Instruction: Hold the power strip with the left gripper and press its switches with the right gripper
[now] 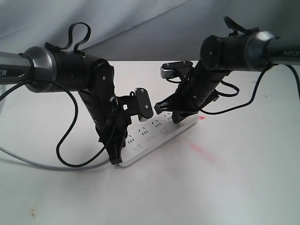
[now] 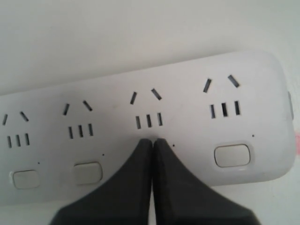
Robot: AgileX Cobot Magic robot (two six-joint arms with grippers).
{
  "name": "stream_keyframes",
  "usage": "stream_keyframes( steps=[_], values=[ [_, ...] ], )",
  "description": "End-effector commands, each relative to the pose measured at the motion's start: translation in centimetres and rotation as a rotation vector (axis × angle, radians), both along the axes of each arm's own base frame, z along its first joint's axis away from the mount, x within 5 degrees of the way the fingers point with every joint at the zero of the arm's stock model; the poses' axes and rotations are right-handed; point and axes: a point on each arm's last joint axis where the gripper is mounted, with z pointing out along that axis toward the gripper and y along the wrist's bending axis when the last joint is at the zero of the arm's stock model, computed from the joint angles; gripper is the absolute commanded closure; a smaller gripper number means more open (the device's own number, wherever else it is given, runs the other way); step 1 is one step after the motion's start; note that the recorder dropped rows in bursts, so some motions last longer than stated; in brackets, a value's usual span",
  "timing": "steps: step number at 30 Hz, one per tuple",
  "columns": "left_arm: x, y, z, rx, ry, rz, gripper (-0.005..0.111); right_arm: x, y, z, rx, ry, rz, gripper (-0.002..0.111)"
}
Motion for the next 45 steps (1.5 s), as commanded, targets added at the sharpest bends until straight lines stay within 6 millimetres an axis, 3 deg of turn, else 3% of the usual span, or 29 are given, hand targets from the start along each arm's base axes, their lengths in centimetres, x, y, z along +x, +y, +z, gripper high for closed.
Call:
stream_keyframes(
  steps=[1, 11, 19, 29, 38, 45],
  values=[
    [-0.7, 0.1, -1.6, 0.037, 0.072, 0.003, 0.107, 0.0, 0.0, 0.5, -0.003, -0.030, 0.018, 0.108],
    [-0.7, 0.1, -1.6, 0.037, 0.072, 0.003, 0.107, 0.0, -0.1, 0.5, -0.017, -0.039, 0.028, 0.108],
    [-0.7, 0.1, -1.5, 0.038, 0.073, 0.003, 0.107, 0.1, -0.1, -1.0, -0.032, -0.010, 0.027, 0.108],
    [-0.7, 0.1, -1.5, 0.038, 0.073, 0.003, 0.107, -0.1, -0.1, -1.3, -0.043, 0.012, 0.031, 0.108],
    [-0.7, 0.1, -1.5, 0.038, 0.073, 0.003, 0.107, -0.4, -0.3, -4.1, -0.088, 0.102, 0.032, 0.108],
    [-0.7, 0.1, -1.5, 0.038, 0.073, 0.003, 0.107, -0.7, -0.8, -4.6, -0.145, 0.146, 0.013, 0.108]
  ],
)
